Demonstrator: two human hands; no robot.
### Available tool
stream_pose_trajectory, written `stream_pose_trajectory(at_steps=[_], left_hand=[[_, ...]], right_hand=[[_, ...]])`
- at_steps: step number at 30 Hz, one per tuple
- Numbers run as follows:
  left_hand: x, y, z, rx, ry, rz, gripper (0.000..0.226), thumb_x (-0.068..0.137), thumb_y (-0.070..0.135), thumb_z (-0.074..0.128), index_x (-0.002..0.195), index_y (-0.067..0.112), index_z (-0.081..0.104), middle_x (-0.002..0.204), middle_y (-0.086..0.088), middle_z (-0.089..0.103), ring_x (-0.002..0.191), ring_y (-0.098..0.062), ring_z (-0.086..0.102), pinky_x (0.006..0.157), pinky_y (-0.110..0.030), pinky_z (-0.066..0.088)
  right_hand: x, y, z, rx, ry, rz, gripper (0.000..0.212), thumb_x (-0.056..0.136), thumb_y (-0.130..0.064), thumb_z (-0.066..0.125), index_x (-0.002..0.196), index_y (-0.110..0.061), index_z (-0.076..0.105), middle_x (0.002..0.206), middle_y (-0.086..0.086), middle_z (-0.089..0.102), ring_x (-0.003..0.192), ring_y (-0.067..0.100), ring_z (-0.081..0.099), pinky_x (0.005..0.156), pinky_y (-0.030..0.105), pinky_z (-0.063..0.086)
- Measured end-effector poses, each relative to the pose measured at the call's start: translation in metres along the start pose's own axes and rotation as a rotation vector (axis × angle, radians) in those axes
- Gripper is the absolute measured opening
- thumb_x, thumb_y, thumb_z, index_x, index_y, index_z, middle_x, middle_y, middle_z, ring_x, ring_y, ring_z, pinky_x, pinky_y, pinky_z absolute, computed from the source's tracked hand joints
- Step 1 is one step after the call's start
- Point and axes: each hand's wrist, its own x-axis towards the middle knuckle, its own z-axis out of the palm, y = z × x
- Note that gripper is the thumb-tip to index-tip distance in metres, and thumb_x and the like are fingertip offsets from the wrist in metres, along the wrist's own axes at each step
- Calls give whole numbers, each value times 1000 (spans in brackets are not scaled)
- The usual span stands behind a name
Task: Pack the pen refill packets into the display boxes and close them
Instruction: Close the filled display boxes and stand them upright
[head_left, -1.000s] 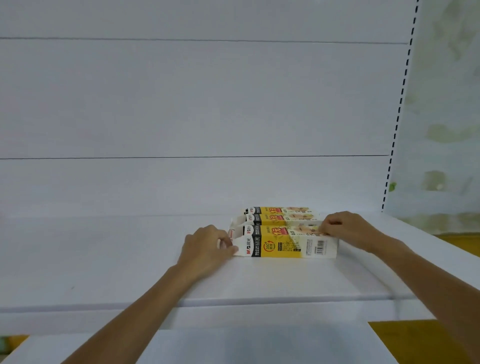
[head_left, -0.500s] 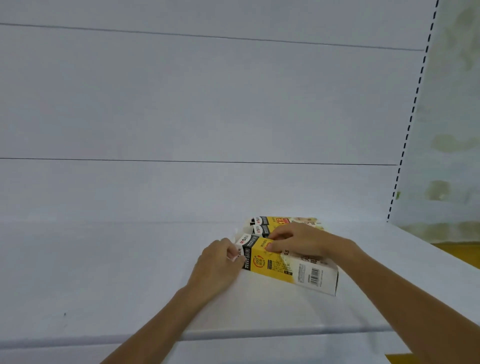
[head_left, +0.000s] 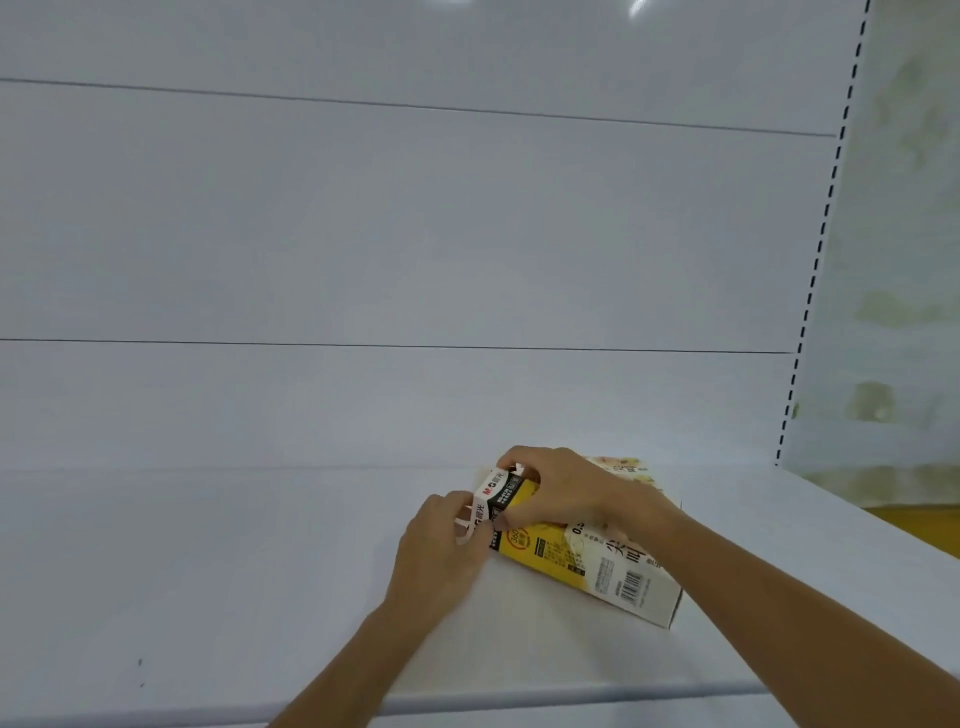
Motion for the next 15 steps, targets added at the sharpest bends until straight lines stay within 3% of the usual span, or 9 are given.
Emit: stream_pose_trajectory(at_steps=[2, 5, 10, 12, 15], left_hand=[[-1, 6, -4, -26, 22, 42, 34, 91, 27, 55, 124, 21, 54, 116, 4, 58, 92, -3, 52, 69, -6, 36], [0, 16, -10, -121, 55, 62, 51, 89, 28, 59, 136, 24, 40, 118, 10, 54, 104, -4, 50, 86, -16, 39], [4, 44, -14, -141, 71, 108, 50, 86, 28, 63, 131, 34, 42, 134, 8, 30, 132, -12, 26, 88, -15, 28], [4, 55, -14, -227, -75, 86, 62, 84, 29, 65, 135, 42, 32, 137, 5, 29, 127, -10, 33, 84, -14, 34], [5, 69, -8, -426, -296, 36, 83, 78, 27, 73, 137, 49, 18, 111, 9, 50, 95, -4, 60, 67, -16, 49]], right_hand=[[-5, -4, -3, 27, 42, -18, 55, 68, -37, 80, 115, -34, 53, 103, -9, 62, 90, 7, 62, 81, 27, 52], [-13, -11, -9, 27, 138, -58, 51, 71, -34, 77, 114, -36, 51, 97, -11, 61, 84, 3, 61, 70, 17, 51], [-26, -13, -24, 60, 425, -117, 54, 66, -37, 79, 108, -37, 46, 104, -4, 56, 89, 7, 59, 74, 23, 51], [-33, -15, -29, 33, 542, -158, 54, 64, -38, 81, 105, -34, 46, 102, -5, 54, 87, 3, 56, 71, 18, 46], [-42, -15, -31, 28, 683, -216, 50, 63, -38, 81, 98, -30, 46, 95, -9, 54, 78, -1, 54, 62, 11, 40]])
